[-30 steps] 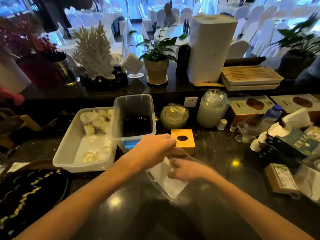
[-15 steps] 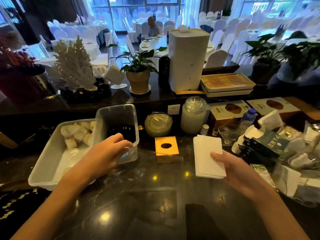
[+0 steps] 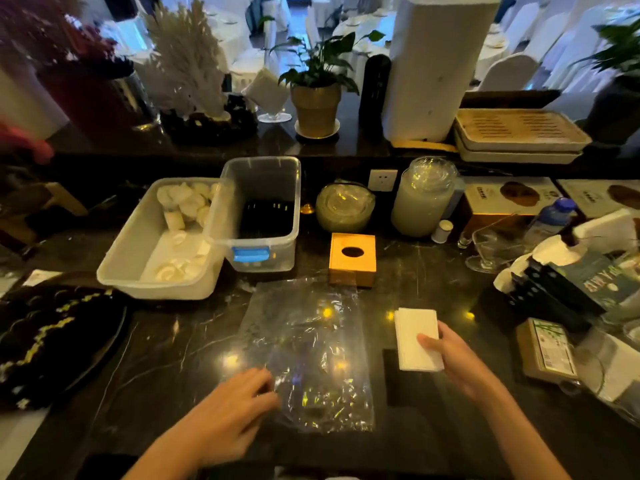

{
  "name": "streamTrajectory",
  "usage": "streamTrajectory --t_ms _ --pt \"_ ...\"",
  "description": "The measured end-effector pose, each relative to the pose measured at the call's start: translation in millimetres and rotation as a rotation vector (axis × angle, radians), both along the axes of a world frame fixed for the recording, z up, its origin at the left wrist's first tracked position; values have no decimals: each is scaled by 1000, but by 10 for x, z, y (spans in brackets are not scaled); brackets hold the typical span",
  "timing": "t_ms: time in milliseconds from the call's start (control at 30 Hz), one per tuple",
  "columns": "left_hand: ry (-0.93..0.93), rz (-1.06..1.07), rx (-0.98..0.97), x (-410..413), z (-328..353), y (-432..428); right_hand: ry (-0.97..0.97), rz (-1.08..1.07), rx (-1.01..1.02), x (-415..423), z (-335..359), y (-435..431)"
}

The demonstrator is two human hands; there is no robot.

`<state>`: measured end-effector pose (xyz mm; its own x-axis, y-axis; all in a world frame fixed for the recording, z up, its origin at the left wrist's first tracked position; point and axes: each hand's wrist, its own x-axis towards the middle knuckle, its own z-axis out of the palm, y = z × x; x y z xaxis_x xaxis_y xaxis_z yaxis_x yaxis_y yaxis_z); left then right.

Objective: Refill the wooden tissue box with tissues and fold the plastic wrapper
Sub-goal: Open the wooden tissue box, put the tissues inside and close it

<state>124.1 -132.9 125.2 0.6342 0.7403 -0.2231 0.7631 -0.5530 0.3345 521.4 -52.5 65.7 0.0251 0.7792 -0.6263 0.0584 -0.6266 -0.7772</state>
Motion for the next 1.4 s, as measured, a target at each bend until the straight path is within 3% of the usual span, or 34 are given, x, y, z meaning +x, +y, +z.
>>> streamTrajectory --t_ms 133,200,267,367,567,667,933,1167,1267,1400 --pt "239 17 -345 38 -645 -47 -167 14 -91 47 -671 -52" --pt "223 86 -458 162 -816 89 -223 24 -119 49 -880 -93" --pt "134 196 -359 326 -970 274 -278 30 -120 30 -997 -134" --pt "173 344 -284 610 -1151 484 -348 31 -99 -21 -1061 -151" --pt "270 510 -420 698 -1505 535 -572 54 -75 -38 -1098 -153" --pt "297 594 -436 570 -1628 471 -581 12 -65 36 -1131 -143" --pt "219 644 -406 536 -1681 560 -656 47 -47 86 -1242 -189" --pt "369 598 -176 695 -1535 851 -753 109 -146 203 -1160 43" --pt "191 608 -36 826 -1363 1379 -683 37 -53 147 -896 537" --pt "-255 821 -100 1164 -1142 2404 -327 15 151 -222 -572 1450"
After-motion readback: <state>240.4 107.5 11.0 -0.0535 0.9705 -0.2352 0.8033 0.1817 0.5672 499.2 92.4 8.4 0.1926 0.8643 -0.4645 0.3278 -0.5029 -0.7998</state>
